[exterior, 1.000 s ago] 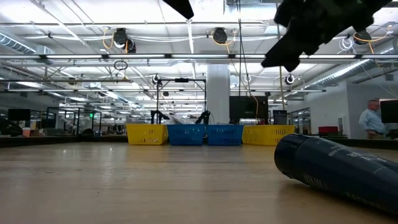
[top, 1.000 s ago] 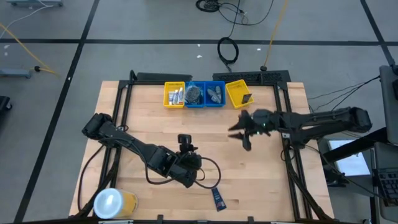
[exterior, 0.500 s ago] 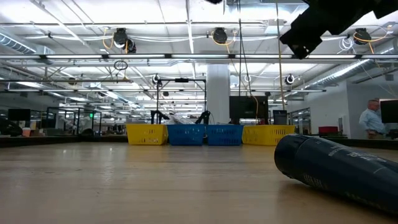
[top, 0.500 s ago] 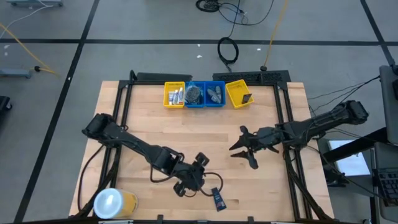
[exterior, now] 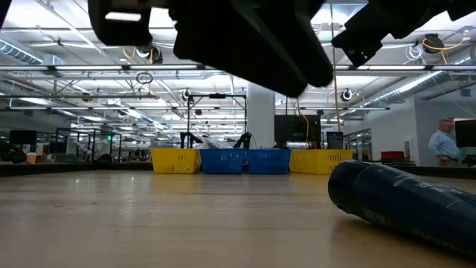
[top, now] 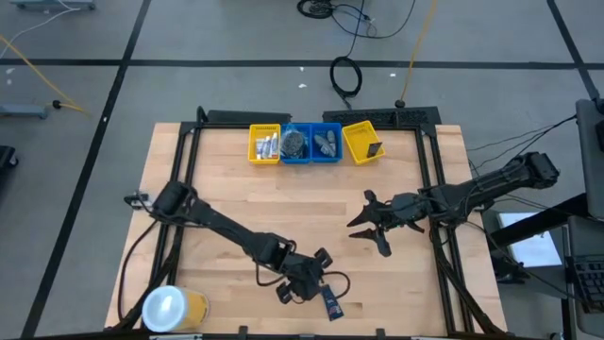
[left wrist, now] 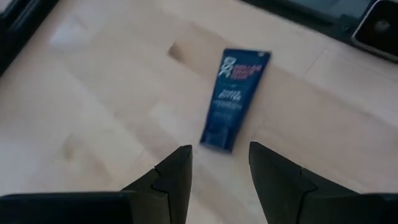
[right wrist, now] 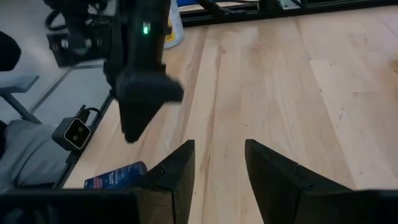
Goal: Pick & Place Travel size toiletries
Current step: Put the shave cream into the right yellow bin
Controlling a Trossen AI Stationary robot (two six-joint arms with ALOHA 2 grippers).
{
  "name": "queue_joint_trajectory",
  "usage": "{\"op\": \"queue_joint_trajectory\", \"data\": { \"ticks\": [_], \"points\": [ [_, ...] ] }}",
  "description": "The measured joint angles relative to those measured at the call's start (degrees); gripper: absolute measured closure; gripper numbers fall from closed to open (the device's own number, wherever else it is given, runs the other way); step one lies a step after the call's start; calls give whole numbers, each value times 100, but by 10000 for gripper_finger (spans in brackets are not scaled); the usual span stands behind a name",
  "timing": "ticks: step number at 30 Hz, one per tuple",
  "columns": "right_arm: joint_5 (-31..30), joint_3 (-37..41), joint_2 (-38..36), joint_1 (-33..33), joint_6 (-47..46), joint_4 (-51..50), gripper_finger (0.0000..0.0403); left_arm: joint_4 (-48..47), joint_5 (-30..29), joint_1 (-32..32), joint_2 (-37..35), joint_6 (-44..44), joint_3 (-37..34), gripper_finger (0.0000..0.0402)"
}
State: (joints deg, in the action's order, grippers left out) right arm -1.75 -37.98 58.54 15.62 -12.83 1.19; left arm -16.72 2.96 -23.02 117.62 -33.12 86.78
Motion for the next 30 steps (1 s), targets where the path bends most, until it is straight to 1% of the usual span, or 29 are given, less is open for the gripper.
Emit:
{"op": "queue_joint_trajectory", "data": {
  "ticks": [4, 6, 12, 16, 19, 21, 27, 30],
  "points": [
    [0, 0, 0, 0, -1, 34, 271, 409, 647, 46, 167, -155, 1, 243],
    [1, 0, 0, -1, 1, 35, 271, 587, 874, 56, 252, -243, 2, 243],
    [1, 0, 0, -2, 1, 33, 271, 1196, 1219, 156, 697, -309, 2, 243],
    [3, 0, 0, -2, 1, 33, 271, 1356, 1242, 268, 897, -434, 1, 243],
    [3, 0, 0, -2, 1, 34, 271, 1405, 1296, 373, 896, -444, 0, 243],
    [3, 0, 0, -2, 1, 33, 271, 1403, 1488, 455, 884, -427, 4, 243],
    [3, 0, 0, -2, 1, 33, 271, 1224, 2593, 691, 885, -118, 4, 243],
    [3, 0, 0, -2, 1, 33, 271, 1176, 2536, 703, 887, -88, 4, 243]
  ]
}}
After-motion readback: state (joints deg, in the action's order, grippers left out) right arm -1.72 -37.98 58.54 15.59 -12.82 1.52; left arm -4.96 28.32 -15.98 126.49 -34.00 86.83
